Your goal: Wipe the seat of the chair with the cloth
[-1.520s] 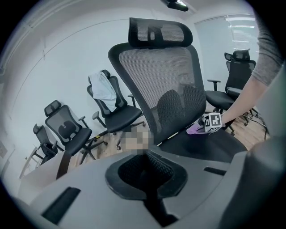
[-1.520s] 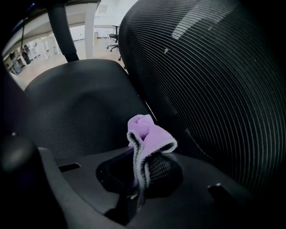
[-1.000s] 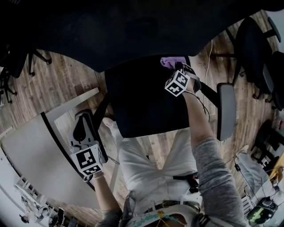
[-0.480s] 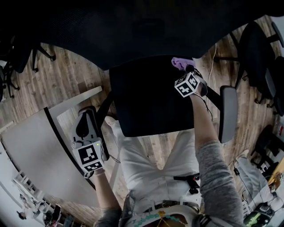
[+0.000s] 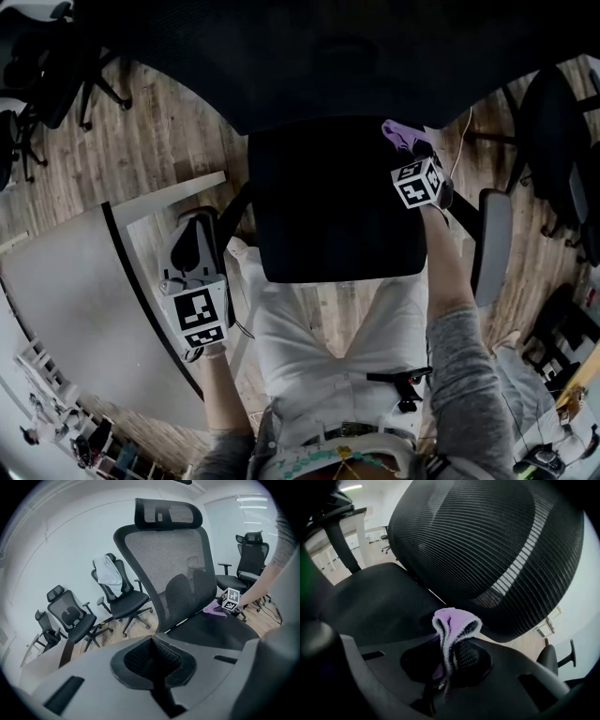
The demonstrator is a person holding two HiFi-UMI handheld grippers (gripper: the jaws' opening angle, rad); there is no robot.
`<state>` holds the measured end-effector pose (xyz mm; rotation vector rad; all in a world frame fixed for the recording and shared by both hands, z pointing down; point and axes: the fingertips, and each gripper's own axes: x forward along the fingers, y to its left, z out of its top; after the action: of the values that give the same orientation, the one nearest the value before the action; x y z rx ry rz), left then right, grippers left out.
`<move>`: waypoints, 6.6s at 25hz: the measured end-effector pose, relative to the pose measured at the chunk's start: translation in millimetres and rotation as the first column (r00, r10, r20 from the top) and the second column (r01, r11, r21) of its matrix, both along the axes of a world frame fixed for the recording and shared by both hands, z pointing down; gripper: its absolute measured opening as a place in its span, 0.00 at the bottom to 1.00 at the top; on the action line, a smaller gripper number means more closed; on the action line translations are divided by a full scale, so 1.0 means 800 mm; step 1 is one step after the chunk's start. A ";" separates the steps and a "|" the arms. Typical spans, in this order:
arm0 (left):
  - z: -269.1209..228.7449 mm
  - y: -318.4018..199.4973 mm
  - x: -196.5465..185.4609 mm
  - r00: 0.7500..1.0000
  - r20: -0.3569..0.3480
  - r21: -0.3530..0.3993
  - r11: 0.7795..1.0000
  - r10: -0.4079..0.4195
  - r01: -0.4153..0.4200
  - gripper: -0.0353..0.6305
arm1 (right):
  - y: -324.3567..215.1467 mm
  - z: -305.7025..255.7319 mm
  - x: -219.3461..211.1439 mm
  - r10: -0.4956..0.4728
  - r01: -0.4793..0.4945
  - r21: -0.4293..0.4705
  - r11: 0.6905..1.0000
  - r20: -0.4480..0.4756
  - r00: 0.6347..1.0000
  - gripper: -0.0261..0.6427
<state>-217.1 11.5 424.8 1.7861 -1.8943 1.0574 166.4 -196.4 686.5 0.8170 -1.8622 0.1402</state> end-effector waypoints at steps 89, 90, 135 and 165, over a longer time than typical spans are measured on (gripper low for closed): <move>-0.001 0.000 -0.001 1.000 -0.003 0.008 1.000 0.002 -0.002 0.06 | 0.222 0.017 -0.368 -0.583 0.588 -0.019 0.809 0.106 0.805 0.11; -0.001 -0.001 -0.001 1.000 -0.001 0.006 1.000 0.002 -0.002 0.06 | 0.220 0.018 -0.364 -0.580 0.585 -0.023 0.811 0.105 0.808 0.11; 0.001 -0.004 -0.002 1.000 0.021 0.000 1.000 0.005 -0.005 0.06 | 0.168 0.047 -0.185 -0.440 0.434 -0.109 0.894 -0.041 0.897 0.11; 0.000 -0.004 -0.003 0.999 0.035 -0.003 1.000 0.009 -0.008 0.06 | 0.142 0.038 -0.064 -0.349 0.333 -0.116 0.936 -0.167 0.922 0.11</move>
<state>-219.2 8.4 424.7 1.7868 -1.9062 1.1011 115.4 -82.5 717.3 0.4204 -1.7782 -0.0747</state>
